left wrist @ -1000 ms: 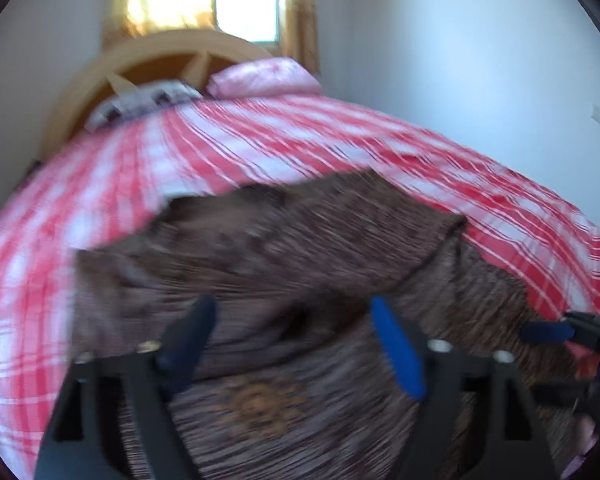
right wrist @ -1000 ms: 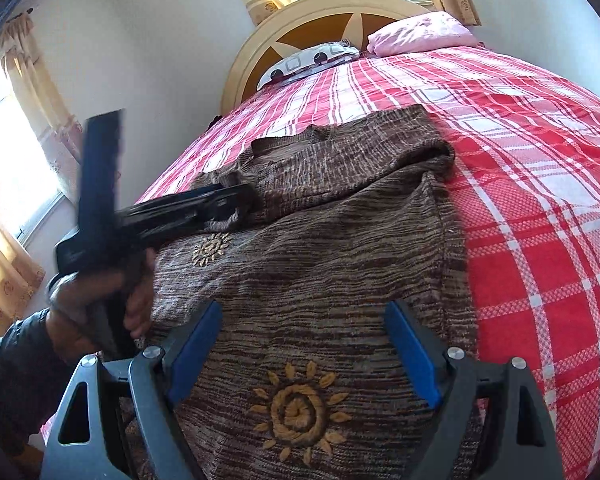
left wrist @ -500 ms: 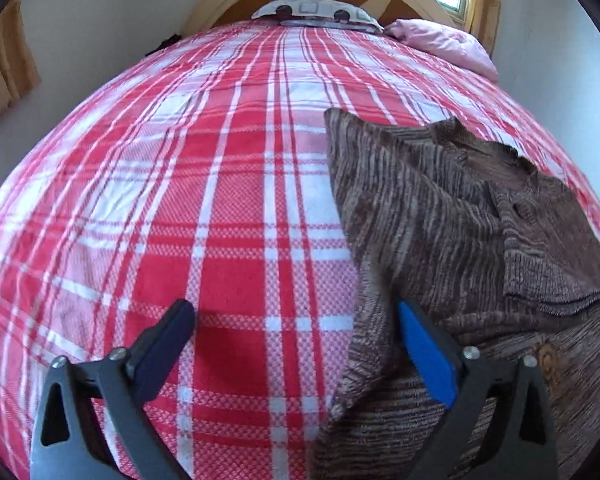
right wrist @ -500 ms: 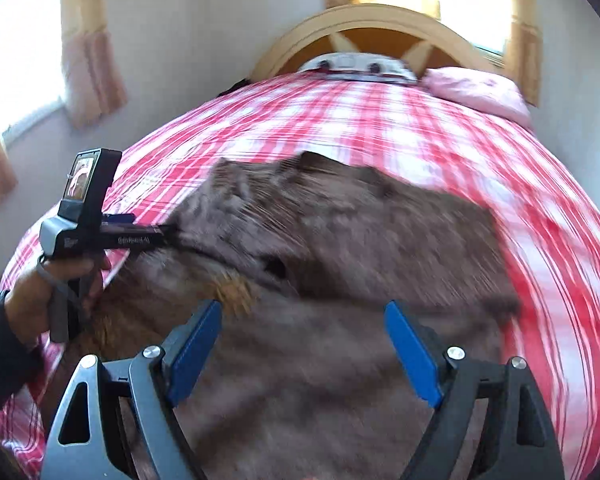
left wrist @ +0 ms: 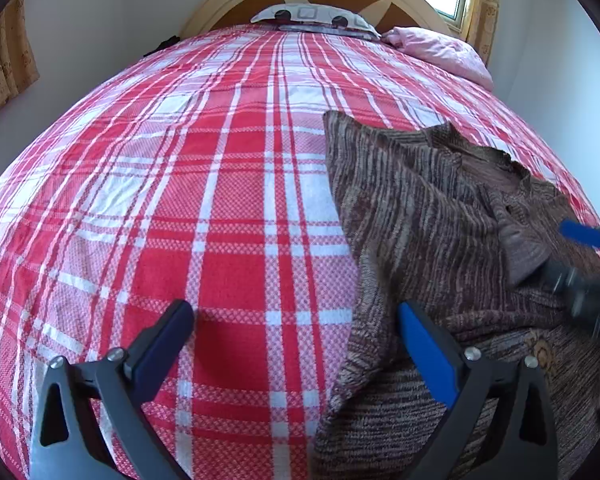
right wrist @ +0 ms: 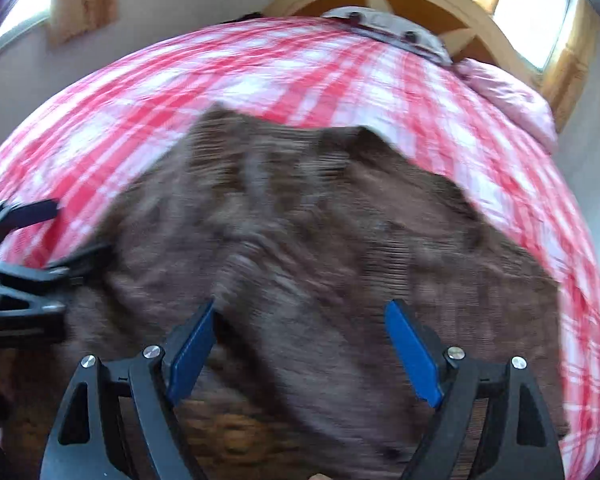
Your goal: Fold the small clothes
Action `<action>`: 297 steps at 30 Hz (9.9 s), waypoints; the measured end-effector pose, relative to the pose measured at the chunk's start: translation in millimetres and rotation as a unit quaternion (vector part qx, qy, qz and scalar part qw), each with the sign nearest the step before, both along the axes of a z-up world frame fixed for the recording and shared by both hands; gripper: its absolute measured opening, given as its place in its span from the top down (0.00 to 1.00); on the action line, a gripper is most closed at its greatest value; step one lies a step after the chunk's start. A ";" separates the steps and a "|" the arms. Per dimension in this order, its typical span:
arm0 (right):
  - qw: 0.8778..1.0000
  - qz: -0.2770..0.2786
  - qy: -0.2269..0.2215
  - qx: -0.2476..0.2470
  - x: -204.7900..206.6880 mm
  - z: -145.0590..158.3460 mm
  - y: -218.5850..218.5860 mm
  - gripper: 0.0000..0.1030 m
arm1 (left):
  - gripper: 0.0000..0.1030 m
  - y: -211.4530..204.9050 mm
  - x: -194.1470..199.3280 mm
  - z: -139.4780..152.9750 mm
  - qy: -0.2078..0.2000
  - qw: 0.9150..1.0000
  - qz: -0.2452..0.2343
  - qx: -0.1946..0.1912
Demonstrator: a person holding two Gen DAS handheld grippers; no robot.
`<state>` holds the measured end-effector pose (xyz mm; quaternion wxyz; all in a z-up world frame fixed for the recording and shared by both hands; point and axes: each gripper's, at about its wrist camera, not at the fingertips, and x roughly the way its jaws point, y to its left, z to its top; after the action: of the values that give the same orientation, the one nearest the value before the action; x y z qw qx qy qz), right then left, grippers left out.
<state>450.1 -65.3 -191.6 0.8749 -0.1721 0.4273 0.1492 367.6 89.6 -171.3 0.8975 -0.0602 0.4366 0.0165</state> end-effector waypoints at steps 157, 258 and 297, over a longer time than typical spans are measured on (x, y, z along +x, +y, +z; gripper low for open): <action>0.980 -0.143 0.062 0.125 -311.0 -10.6 -277.5 0.92 | 0.16 -42.5 -274.5 5.4 -0.007 0.996 -0.084 -0.035; 0.864 -0.122 0.007 0.488 -235.5 52.3 -336.4 0.95 | 0.92 -10.8 -185.8 90.5 -0.114 0.942 -0.124 -0.291; 0.874 -0.165 0.089 0.448 109.2 23.7 -286.6 0.95 | 0.91 10.7 71.6 30.7 -0.052 0.963 -0.019 -0.265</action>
<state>559.3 -351.9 -167.8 0.8288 0.3251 0.4127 0.1923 439.2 100.3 -140.6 0.8710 -0.2882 0.3794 -0.1198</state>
